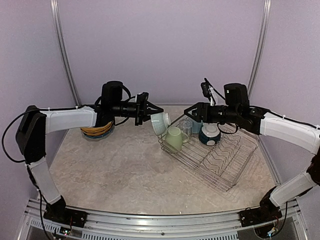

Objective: Unload the mixed dishes from the dish rack
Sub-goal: Pass from the right arm to the left, then place the bowl at the center of the board.

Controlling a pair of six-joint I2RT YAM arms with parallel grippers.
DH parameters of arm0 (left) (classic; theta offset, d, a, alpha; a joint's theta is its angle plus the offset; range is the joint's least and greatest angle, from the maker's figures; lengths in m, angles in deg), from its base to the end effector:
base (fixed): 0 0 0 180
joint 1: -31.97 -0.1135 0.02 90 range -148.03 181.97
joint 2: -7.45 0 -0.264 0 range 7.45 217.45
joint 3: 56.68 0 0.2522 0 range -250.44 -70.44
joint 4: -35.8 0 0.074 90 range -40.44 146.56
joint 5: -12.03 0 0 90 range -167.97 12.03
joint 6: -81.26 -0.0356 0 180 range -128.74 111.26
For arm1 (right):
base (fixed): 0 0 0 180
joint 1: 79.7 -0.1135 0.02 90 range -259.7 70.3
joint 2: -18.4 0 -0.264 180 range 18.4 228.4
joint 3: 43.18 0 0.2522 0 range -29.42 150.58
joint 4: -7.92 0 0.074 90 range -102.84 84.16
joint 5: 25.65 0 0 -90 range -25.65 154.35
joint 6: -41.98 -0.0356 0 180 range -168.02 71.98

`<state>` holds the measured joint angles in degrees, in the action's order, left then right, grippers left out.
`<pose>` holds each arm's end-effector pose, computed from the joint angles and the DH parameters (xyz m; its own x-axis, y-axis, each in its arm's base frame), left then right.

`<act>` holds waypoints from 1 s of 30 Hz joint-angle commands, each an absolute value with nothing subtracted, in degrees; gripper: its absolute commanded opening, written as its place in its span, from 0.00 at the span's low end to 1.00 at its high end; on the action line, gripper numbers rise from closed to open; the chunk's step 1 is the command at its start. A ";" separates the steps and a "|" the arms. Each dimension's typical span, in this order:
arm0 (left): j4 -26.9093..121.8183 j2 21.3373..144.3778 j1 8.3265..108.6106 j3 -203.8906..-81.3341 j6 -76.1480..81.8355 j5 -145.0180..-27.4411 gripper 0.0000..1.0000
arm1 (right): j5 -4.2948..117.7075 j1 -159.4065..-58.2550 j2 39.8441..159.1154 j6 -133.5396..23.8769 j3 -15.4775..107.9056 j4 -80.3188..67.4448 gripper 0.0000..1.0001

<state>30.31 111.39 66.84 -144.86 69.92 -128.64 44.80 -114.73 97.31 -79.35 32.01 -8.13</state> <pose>0.3299 -0.2635 0.2840 -0.9963 -0.0631 -0.0583 0.0506 0.1166 -0.9919 0.2569 0.1946 0.3198 -0.6519 0.1414 -0.7450 -0.5383 0.6057 0.5860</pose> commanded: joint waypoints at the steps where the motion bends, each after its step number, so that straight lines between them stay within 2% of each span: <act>1: 58.50 100.48 64.12 -147.60 48.36 -120.79 0.00 | 51.56 -114.92 99.64 -73.06 36.14 -18.19 0.62; 7: 85.96 94.88 63.13 -151.59 33.06 -101.54 0.00 | 60.74 -115.22 103.89 -69.52 41.56 -28.91 0.73; 11: 95.25 94.87 62.57 -152.35 28.33 -92.04 0.00 | 64.91 -115.29 107.63 -68.32 45.19 -32.89 0.78; 20: 103.64 101.39 62.29 -152.29 24.97 -78.52 0.00 | 68.64 -115.25 115.14 -67.61 51.55 -36.80 0.82; 30: 108.05 112.65 62.25 -156.13 23.67 -70.51 0.00 | 69.31 -115.43 120.35 -67.10 56.28 -38.96 0.82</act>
<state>105.72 109.88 62.51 -153.16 25.37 -75.92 68.12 -114.95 118.60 -67.85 53.93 -36.67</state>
